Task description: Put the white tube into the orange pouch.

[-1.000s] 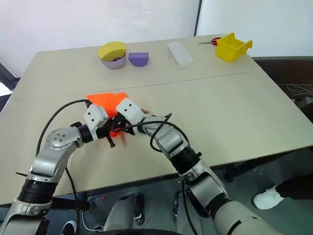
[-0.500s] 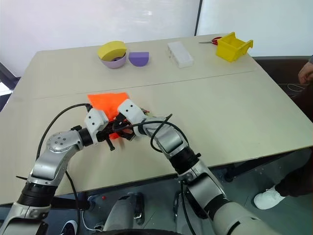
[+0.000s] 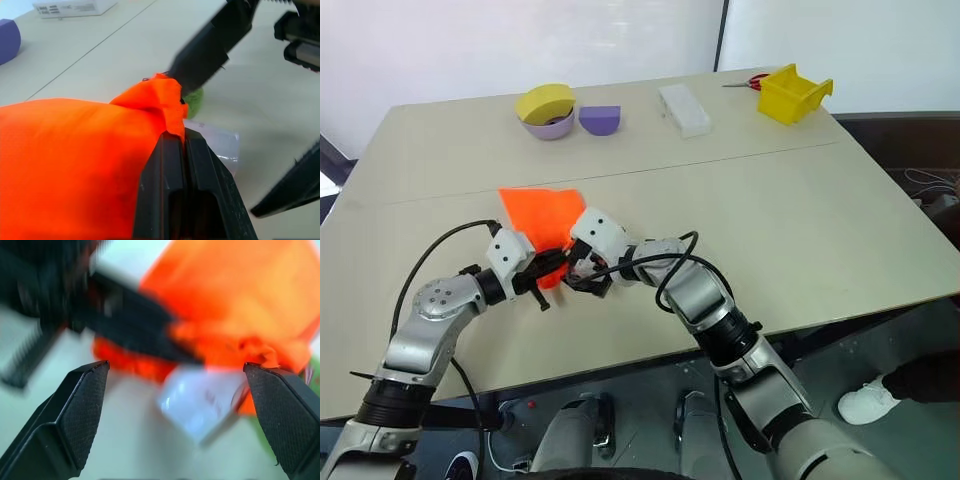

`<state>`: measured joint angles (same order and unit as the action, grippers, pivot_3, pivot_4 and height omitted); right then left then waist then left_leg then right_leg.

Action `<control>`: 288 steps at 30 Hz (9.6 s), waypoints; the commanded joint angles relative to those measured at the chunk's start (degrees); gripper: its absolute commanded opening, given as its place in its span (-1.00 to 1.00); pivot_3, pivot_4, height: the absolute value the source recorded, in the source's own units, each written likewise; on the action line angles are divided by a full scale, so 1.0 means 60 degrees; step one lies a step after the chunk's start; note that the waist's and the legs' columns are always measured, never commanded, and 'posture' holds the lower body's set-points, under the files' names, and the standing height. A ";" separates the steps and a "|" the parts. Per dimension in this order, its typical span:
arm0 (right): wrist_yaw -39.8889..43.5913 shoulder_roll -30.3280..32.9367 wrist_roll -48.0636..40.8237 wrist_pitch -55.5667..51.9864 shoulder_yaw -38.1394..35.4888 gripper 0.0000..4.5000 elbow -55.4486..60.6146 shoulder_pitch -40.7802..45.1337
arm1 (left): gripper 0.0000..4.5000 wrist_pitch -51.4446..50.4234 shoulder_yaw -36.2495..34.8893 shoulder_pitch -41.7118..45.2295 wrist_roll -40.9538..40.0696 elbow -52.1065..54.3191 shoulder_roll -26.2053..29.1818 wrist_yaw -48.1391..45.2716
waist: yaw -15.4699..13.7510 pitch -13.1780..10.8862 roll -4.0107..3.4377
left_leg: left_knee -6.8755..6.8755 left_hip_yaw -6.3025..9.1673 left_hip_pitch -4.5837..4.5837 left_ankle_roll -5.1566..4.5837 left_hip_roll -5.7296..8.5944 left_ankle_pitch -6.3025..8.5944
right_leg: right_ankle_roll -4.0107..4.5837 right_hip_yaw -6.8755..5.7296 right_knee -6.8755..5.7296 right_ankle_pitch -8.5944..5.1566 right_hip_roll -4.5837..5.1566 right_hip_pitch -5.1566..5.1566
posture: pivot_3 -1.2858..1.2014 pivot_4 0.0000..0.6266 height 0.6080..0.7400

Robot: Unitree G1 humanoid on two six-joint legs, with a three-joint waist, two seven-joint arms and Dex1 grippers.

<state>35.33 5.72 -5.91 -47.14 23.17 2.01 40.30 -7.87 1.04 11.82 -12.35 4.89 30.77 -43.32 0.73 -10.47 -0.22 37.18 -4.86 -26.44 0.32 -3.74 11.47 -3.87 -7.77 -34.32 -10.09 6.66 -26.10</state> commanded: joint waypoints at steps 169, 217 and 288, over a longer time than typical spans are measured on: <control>-0.1023 0.0747 -0.2087 0.1568 -0.3421 -1.00 0.1087 -0.0945 | 0.98 -0.0814 -0.1428 0.0936 -0.3289 -0.0635 -0.0271 -0.1573 | -0.0091 -0.0001 -0.0001 | -0.0019 -0.0026 -0.0010 0.0041 -0.0021 -0.0024 | 0.0072 -0.0013 0.0030 0.0050 -0.0002 -0.0044 | 0.03 -0.52 1.00; -0.0887 0.0771 -0.1777 0.2946 -0.3022 -1.00 0.0086 -0.0437 | 0.98 0.1203 0.0533 0.0093 0.0684 0.0094 -0.2738 0.1837 | -0.0009 -0.0002 0.0003 | -0.0006 -0.0013 0.0007 0.0036 -0.0023 -0.0028 | 0.0080 -0.0013 0.0004 0.0060 -0.0010 -0.0044 | 0.03 -0.52 1.00; -0.1205 0.0615 -0.1632 0.3015 -0.3114 -1.00 -0.0207 -0.0117 | 0.98 0.0573 0.0295 -0.0897 0.1082 0.1619 -0.3514 0.2781 | -0.0013 -0.0002 0.0003 | -0.0005 -0.0018 0.0006 0.0039 -0.0021 -0.0026 | 0.0080 -0.0009 0.0011 0.0061 -0.0011 -0.0041 | 0.03 -0.52 1.00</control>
<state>28.55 10.00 -15.87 -30.53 5.22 -0.13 37.67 -5.69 1.95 6.29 -8.89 12.04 10.10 -30.69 0.65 -10.48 -0.20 37.15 -4.95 -26.40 0.56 -3.87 11.32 -3.37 -7.83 -34.26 -9.71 6.59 -26.35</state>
